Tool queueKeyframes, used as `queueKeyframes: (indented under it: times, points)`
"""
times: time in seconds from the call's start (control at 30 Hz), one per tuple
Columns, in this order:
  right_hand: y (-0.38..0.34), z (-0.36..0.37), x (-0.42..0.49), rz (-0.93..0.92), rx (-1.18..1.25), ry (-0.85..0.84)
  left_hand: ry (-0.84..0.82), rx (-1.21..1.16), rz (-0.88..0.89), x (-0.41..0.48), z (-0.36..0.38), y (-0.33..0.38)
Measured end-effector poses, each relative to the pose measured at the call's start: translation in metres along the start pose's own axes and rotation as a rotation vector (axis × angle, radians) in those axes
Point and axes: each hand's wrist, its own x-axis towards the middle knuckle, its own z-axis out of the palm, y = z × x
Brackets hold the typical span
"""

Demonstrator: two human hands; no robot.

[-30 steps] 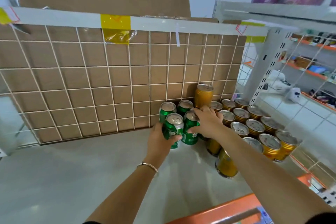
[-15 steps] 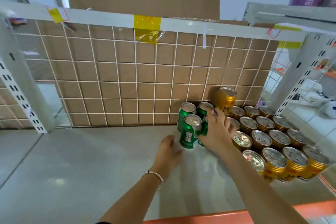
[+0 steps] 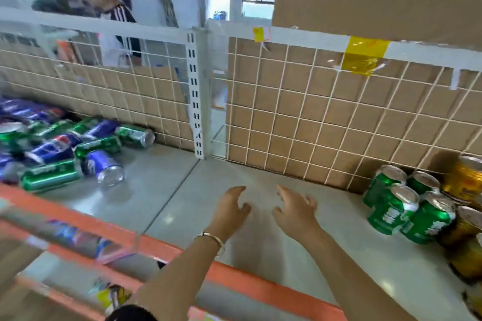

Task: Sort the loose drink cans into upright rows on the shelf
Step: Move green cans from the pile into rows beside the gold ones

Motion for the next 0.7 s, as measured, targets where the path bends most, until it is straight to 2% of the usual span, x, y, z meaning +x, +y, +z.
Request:
queueKeyframes:
  times: [0.1,0.23,0.47,0.7]
  points:
    - [-0.065,0.021,0.016,-0.039,0.015,-0.11,0.09,0.024,-0.07,-0.012,-0.071,-0.046]
    - [-0.174,0.05,0.026,-0.181,-0.025,-0.219,0.21,0.044,-0.223,-0.043,-0.17,-0.112]
    - [-0.367,0.102,0.016,-0.425,0.002,-0.196,0.298,0.119,-0.349,-0.099,-0.317,-0.207]
    - [-0.484,0.136,0.008,-0.517,0.091,-0.277,0.381,0.07,-0.433,-0.126,-0.397,-0.271]
